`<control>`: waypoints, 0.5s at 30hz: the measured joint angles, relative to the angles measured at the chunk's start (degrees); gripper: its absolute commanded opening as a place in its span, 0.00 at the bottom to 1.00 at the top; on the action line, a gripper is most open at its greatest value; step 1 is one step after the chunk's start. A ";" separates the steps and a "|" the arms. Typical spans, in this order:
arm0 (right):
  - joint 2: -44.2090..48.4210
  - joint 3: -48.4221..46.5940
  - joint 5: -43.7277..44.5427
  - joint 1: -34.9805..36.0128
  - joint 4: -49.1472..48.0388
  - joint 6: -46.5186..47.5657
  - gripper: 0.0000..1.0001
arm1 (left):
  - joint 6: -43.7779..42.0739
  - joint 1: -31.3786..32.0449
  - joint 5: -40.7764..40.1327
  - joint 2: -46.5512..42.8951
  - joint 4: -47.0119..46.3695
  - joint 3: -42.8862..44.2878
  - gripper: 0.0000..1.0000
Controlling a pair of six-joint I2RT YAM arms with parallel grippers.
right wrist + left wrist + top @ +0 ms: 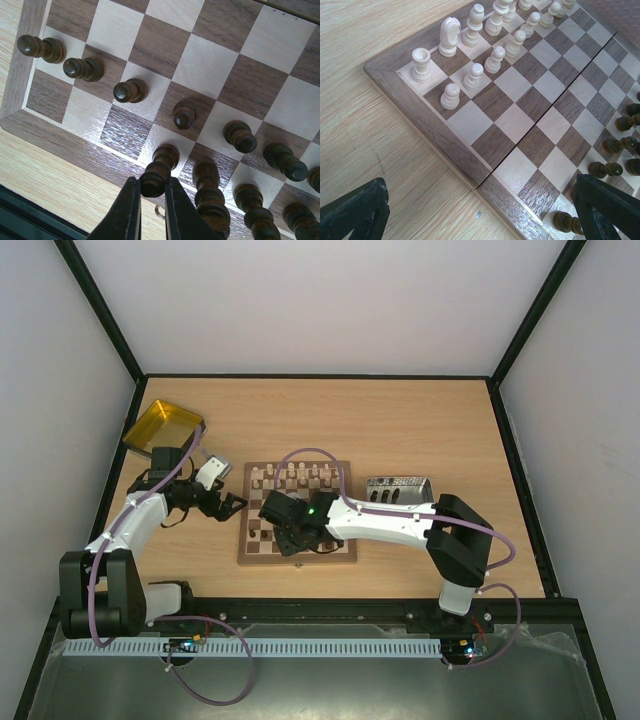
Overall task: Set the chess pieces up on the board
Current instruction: Place the chess piece on the chessboard.
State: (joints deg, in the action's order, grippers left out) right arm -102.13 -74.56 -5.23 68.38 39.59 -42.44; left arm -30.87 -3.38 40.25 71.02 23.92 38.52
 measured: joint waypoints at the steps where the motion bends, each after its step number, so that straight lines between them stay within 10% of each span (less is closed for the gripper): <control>1: 0.00 -0.07 -0.02 0.00 0.00 0.00 0.07 | 0.00 0.00 0.00 0.00 0.00 0.00 0.99; 15: 0.00 -0.68 -0.48 0.00 -0.07 0.00 0.08 | -0.02 0.00 0.00 0.00 0.00 0.00 1.00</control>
State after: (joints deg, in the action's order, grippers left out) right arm -102.13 -75.24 -5.72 68.38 39.53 -42.44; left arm -30.89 -3.38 40.25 71.02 23.92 38.52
